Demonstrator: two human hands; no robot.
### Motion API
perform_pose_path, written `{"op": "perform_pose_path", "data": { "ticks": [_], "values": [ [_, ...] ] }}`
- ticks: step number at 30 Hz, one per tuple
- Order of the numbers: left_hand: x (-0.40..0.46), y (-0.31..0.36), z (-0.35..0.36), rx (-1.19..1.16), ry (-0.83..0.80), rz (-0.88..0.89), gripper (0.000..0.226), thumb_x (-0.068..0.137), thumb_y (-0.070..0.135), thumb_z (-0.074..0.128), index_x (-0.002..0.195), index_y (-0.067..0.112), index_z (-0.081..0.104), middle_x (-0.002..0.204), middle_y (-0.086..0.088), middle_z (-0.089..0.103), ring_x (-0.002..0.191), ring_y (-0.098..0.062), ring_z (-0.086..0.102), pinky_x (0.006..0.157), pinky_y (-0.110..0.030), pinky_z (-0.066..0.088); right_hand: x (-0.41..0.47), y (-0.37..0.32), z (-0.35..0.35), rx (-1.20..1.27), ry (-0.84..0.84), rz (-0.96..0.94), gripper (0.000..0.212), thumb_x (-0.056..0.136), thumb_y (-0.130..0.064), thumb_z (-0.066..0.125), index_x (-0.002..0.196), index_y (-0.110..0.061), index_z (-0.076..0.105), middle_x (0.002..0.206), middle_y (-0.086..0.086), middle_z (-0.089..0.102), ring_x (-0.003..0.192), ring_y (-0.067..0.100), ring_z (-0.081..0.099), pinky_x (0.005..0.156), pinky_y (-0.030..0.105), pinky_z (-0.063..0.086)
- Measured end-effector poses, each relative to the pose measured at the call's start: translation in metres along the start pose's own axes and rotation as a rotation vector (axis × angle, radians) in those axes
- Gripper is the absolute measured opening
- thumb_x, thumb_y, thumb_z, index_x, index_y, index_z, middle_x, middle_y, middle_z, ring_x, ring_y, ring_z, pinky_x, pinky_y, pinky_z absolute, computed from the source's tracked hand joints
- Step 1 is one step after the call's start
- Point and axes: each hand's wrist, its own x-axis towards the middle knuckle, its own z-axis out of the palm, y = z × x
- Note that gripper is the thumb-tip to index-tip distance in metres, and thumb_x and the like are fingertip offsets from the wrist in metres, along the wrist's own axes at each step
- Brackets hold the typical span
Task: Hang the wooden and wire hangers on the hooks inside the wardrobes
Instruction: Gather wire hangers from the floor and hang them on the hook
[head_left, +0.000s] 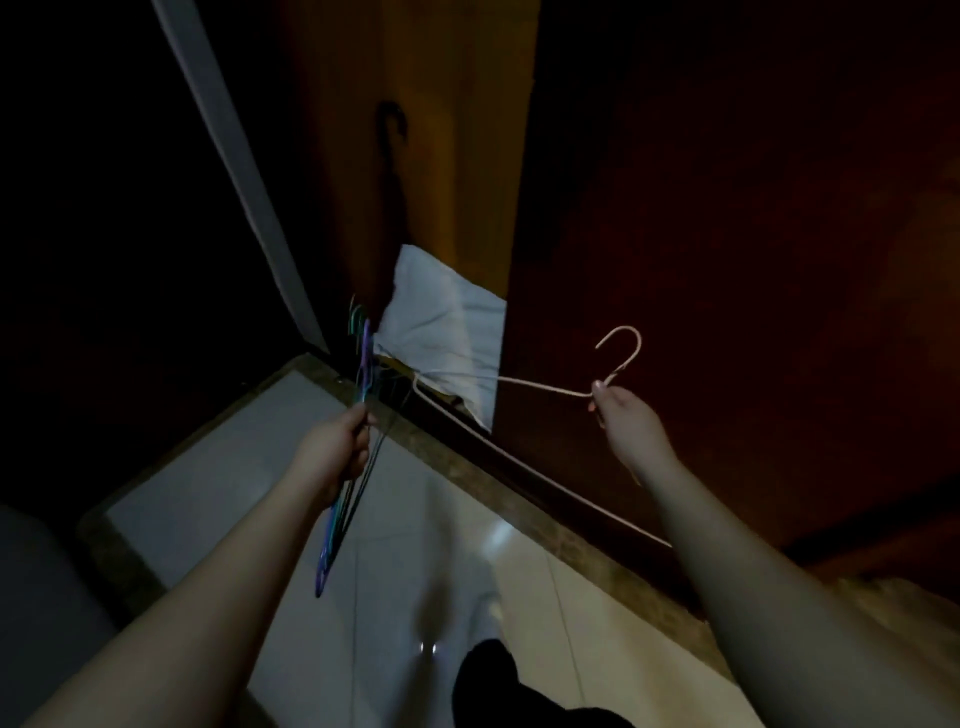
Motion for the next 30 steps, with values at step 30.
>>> {"op": "perform_pose_path", "data": {
  "ticks": [30],
  "values": [
    [0.314,0.408,-0.081,-0.252,-0.179,0.414,0.028,0.104,0.028,0.041,0.084,0.012,0.052,0.050,0.005,0.037,0.033,-0.008,0.028,0.032,-0.018,0.024,0.388,-0.389,0.179,-0.167,0.219,-0.359,0.031,0.103,-0.036,0.043,0.118,-0.014,0.058,0.087,0.000,0.061,0.074,0.018,0.057,0.059,0.030,0.042]
  ]
}}
